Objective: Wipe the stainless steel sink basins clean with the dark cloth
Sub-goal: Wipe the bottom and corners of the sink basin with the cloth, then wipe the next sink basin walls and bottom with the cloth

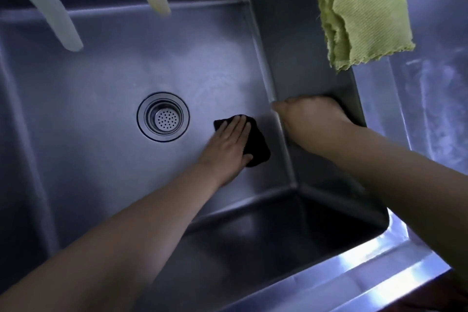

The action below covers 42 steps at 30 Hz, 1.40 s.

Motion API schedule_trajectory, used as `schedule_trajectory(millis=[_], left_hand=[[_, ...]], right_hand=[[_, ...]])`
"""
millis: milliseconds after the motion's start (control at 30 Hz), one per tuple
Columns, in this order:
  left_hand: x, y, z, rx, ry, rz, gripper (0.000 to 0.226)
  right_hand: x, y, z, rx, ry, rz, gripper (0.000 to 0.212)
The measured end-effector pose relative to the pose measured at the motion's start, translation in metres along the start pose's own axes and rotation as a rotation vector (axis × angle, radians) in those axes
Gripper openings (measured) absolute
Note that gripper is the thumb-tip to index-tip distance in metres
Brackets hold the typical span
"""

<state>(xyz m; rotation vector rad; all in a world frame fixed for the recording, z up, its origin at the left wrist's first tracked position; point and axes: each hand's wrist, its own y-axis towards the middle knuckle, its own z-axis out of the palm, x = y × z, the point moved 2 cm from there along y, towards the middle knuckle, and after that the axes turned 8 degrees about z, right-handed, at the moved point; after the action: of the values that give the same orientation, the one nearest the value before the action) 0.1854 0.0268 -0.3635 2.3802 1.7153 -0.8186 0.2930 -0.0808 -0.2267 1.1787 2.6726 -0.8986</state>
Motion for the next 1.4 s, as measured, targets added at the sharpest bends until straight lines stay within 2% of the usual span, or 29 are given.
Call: schedule_trajectory(millis=[100, 233, 333, 533, 633, 767, 867, 967, 1033, 1067, 1167, 1267, 1400], left_hand=[[-0.006, 0.024, 0.022, -0.007, 0.113, -0.022, 0.081], [-0.053, 0.043, 0.048, 0.062, 0.171, 0.189, 0.079], [-0.076, 0.038, 0.064, 0.109, 0.17, 0.211, 0.079], [-0.067, 0.012, 0.062, 0.211, 0.228, 0.35, 0.072], [-0.043, -0.02, 0.047, 0.248, 0.267, 0.346, 0.071], [-0.004, -0.08, 0.017, 0.304, 0.376, 0.255, 0.081], [0.02, -0.121, -0.005, 0.276, 0.393, 0.167, 0.087], [0.04, -0.149, -0.026, 0.311, 0.359, -0.14, 0.08], [0.051, -0.169, -0.036, 0.345, 0.21, -0.429, 0.068], [0.054, -0.178, -0.042, 0.364, 0.117, -0.516, 0.064], [0.048, -0.195, -0.067, 0.227, -0.095, -0.629, 0.052], [0.02, -0.202, -0.1, -0.02, -0.244, -0.67, 0.057], [-0.032, -0.222, -0.14, -0.362, -0.422, -0.696, 0.062]], right_hand=[[-0.001, 0.003, -0.003, -0.115, 0.06, 0.034, 0.033], [-0.002, 0.007, -0.007, -0.167, 0.082, 0.058, 0.02], [-0.003, 0.006, -0.004, -0.161, 0.105, 0.082, 0.017], [-0.007, 0.005, -0.001, -0.192, 0.181, 0.115, 0.015], [-0.007, 0.004, 0.003, -0.196, 0.227, 0.107, 0.011], [-0.002, 0.001, 0.006, -0.177, 0.249, 0.11, 0.007], [0.005, -0.004, 0.011, -0.106, 0.278, 0.085, 0.01], [0.009, -0.009, 0.013, -0.006, 0.265, 0.059, 0.014], [0.013, -0.018, 0.011, 0.041, 0.237, 0.058, 0.013], [0.018, -0.024, 0.009, 0.048, 0.247, 0.06, 0.015], [0.045, -0.048, -0.004, 0.089, 0.351, 0.023, 0.022], [0.078, -0.071, -0.023, 0.147, 0.479, -0.043, 0.028], [0.116, -0.1, -0.057, 0.229, 0.844, -0.118, 0.033]])
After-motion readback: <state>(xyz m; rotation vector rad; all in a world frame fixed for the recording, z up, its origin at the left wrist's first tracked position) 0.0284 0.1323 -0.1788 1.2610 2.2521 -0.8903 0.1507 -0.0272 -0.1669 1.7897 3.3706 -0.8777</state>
